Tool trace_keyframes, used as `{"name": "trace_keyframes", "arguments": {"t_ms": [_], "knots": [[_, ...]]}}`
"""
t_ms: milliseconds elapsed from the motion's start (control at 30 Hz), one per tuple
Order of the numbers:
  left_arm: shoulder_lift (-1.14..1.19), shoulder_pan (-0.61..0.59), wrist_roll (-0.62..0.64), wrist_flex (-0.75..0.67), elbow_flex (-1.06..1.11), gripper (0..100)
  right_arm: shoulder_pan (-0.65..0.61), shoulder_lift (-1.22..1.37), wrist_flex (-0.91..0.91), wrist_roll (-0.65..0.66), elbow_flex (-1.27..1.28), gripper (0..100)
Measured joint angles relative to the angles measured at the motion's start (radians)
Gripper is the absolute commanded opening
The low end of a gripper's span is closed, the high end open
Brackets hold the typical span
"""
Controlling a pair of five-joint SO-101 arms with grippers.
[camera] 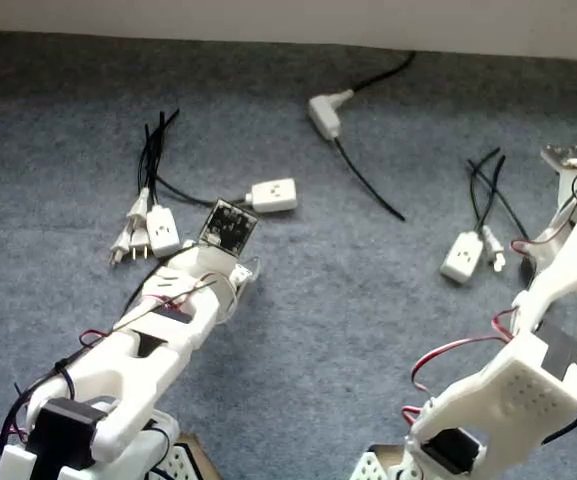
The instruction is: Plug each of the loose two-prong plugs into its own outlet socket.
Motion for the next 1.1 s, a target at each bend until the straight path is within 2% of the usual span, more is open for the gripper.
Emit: {"name": "trace_keyframes", "arguments": {"t_ms": [233, 367, 767, 1100], "knots": [[0.0, 0.0, 0.0, 0.0, 0.0, 21, 0.015, 0.0, -0.245, -0.023, 0.203, 26.3], [0.0, 0.0, 0.0, 0.0, 0.0, 21, 0.015, 0.0, -0.333, -0.043, 0.232, 26.3], [0.0, 0.0, 0.0, 0.0, 0.0, 21, 0.015, 0.008, -0.387, -0.043, 0.233, 26.6], [0.0, 0.0, 0.0, 0.0, 0.0, 21, -0.005, 0.207, -0.443, -0.034, 0.129, 26.2]]}}
